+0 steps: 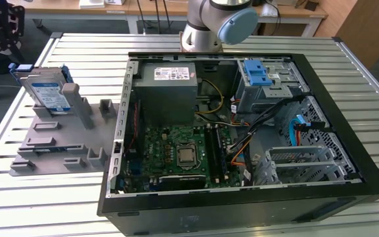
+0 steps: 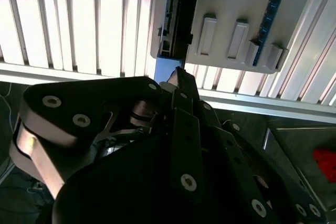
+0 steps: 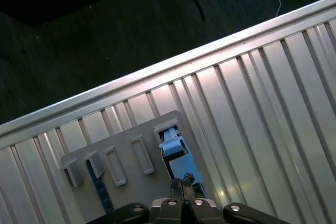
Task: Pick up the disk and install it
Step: 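Pick up the disk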
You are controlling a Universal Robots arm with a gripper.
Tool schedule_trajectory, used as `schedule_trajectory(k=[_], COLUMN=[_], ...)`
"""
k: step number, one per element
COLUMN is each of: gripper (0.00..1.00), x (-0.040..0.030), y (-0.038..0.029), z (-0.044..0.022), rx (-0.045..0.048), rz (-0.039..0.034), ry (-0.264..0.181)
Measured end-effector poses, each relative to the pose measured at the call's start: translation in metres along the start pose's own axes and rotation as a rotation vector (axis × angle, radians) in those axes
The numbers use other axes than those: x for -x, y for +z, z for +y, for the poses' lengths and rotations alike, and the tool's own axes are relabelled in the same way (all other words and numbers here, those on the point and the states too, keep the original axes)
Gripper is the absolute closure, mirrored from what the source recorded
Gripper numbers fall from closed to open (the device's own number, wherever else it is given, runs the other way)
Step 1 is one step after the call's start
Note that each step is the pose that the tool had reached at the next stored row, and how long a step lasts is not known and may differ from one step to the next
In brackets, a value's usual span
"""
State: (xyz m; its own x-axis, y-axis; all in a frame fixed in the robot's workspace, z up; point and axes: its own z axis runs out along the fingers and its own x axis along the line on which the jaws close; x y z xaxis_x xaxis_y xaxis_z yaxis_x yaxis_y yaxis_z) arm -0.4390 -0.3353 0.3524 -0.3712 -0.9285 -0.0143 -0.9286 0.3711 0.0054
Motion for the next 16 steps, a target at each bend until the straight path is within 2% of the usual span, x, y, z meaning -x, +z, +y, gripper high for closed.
schedule_trajectory(k=[10,16], gripper=[0.89,0.89], x=[-0.0002,-0.0002], y=[0.0008,0.0012], z=[0.0002,0.0002], rx=[0.0016,0.0025], rz=[0.0006,0.0009], ry=[-0.124,-0.183])
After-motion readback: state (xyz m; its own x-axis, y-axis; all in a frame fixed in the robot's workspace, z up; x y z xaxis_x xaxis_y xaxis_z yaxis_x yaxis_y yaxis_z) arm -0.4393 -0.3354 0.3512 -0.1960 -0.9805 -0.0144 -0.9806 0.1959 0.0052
